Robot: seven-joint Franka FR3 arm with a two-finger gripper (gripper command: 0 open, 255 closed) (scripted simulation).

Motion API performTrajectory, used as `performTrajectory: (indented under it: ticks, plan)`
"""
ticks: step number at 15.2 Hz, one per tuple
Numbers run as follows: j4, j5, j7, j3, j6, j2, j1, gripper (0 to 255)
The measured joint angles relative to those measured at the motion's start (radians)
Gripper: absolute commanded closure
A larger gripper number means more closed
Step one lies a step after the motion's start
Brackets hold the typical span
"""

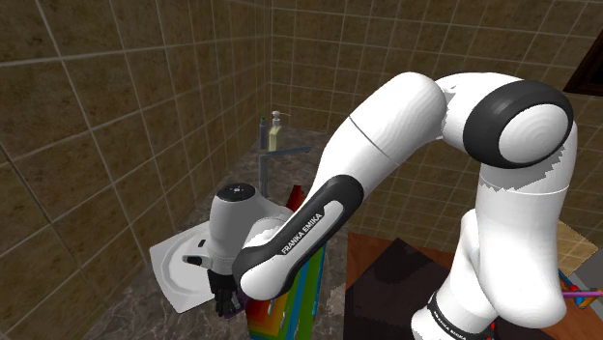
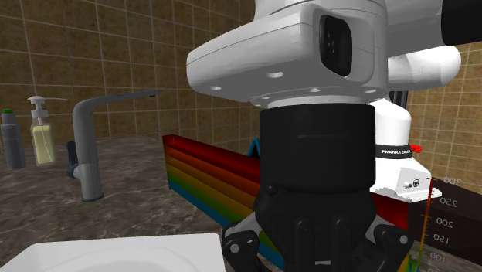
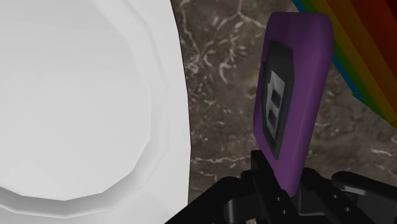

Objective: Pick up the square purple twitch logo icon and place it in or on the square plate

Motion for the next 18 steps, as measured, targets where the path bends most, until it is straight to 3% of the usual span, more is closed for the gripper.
performTrajectory:
  ticks: [5,18]
  plan:
    - [0.0,0.005,-0.001,0.003,-0.022,-0.022,-0.003,255]
    - [0.034,0.033,-0.004,0.015,-0.184,-0.153,-0.016,255]
